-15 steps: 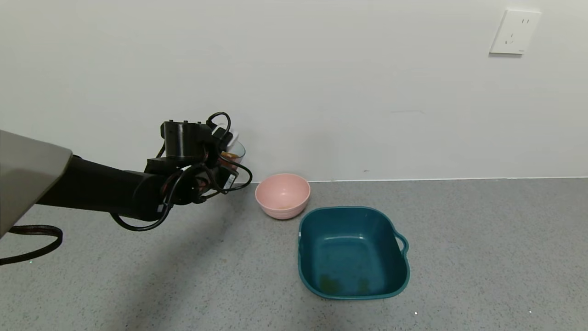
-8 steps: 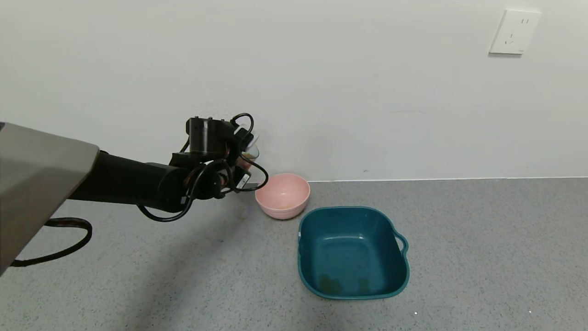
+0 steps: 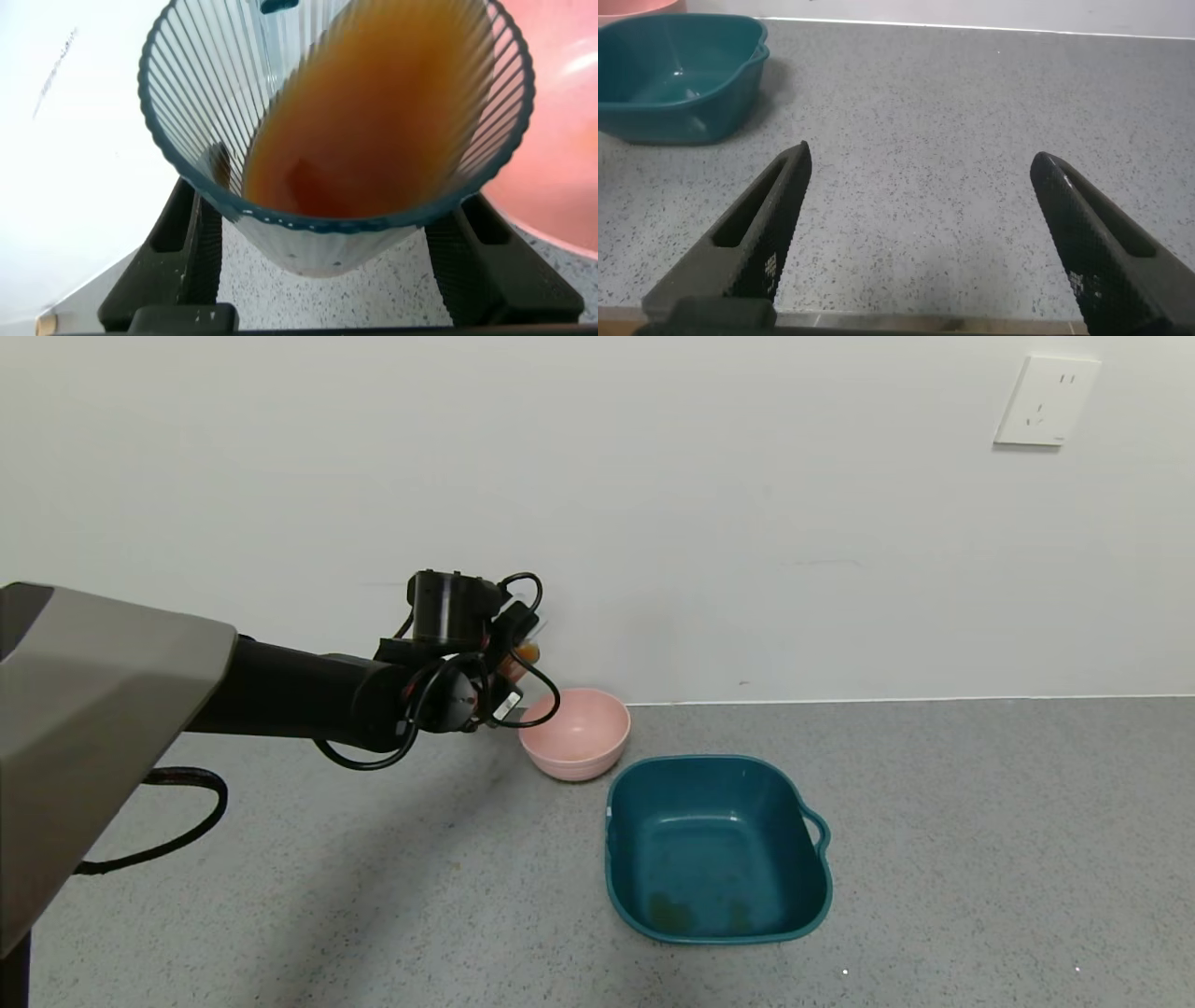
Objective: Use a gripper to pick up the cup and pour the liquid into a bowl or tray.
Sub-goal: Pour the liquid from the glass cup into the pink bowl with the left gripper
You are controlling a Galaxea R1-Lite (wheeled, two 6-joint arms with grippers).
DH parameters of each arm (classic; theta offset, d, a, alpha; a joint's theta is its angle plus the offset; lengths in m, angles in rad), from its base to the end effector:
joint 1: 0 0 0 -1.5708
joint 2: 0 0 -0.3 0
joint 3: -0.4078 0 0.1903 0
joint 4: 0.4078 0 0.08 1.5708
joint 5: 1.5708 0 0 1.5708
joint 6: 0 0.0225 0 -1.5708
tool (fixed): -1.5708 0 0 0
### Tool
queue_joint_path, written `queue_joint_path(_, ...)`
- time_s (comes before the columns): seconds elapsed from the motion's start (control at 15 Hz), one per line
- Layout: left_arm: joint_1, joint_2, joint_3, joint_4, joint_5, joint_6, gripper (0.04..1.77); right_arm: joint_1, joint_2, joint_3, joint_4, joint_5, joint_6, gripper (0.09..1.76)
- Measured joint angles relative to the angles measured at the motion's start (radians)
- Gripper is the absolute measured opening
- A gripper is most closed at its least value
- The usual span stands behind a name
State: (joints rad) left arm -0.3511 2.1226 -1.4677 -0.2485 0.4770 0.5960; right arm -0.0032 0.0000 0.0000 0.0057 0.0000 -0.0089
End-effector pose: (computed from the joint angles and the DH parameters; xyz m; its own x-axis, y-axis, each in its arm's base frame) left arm 0.4107 -0.1394 0.1694 0.9241 0.1505 -0.3512 0.1335 0.7341 0.6658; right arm -0.0228 0.0001 0.0749 1.0000 -0.0032 -0.0057 0.0031 1.0000 -0.0089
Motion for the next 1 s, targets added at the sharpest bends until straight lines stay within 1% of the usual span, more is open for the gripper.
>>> queue_joint_path(0.47, -0.015, 0.026, -0.037, 0.002, 0.006, 0.025, 1.26, 0.000, 0.000, 0.000, 0.000, 0.000, 0.000, 1.71)
queue_joint_path(1.0, -0.022, 0.039, -0.043, 0.003, 0.012, 0.073, 1.26, 0.000, 0.000, 0.000, 0.000, 0.000, 0.001, 1.71)
